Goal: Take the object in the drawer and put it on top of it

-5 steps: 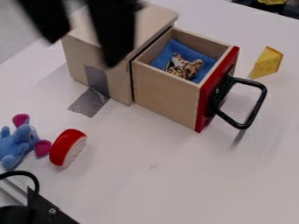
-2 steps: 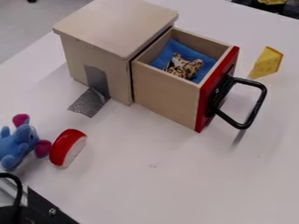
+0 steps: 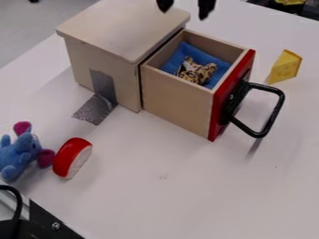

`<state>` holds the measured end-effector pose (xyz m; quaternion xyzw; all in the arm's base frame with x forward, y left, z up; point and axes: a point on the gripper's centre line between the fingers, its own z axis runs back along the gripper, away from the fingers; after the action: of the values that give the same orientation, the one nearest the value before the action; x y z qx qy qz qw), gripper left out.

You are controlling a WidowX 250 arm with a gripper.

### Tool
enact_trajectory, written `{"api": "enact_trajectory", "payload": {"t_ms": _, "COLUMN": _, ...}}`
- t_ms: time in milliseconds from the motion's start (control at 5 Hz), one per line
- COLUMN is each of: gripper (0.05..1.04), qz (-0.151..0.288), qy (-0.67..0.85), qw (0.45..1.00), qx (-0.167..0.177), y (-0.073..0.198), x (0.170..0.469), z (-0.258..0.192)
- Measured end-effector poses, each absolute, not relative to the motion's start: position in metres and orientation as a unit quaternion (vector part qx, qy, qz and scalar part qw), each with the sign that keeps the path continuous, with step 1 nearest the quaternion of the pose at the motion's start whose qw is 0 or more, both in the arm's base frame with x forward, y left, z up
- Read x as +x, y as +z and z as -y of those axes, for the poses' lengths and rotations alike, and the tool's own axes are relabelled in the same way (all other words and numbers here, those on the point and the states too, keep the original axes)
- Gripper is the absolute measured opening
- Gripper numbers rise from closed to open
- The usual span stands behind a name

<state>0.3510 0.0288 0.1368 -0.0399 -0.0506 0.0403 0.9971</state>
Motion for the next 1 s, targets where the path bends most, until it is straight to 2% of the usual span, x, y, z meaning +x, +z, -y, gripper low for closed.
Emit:
{"api": "enact_trajectory", "payload": {"t_ms": 200, "gripper": 0.999, "qz": 0.043, "qy": 0.025, "qw": 0.998, "qx": -0.047, "y": 0.115, "x": 0.354, "z": -0.018}}
{"api": "enact_trajectory", "payload": {"t_ms": 400, "gripper": 0.999, "qz": 0.024, "qy": 0.005, "qw": 0.999, "qx": -0.042, "y": 0.099, "x": 0.344, "z": -0.007}}
{"api": "enact_trajectory", "payload": {"t_ms": 800, "gripper": 0.999, "qz": -0.013, "qy": -0.009, "qw": 1.0, "qx": -0.016, "y": 0.065, "x": 0.33, "z": -0.006}}
{"api": "enact_trajectory", "payload": {"t_ms": 1000, "gripper": 0.955, "qz": -0.038, "qy": -0.018, "qw": 0.999, "qx": -0.003, "y": 0.053, "x": 0.325, "z": -0.008}}
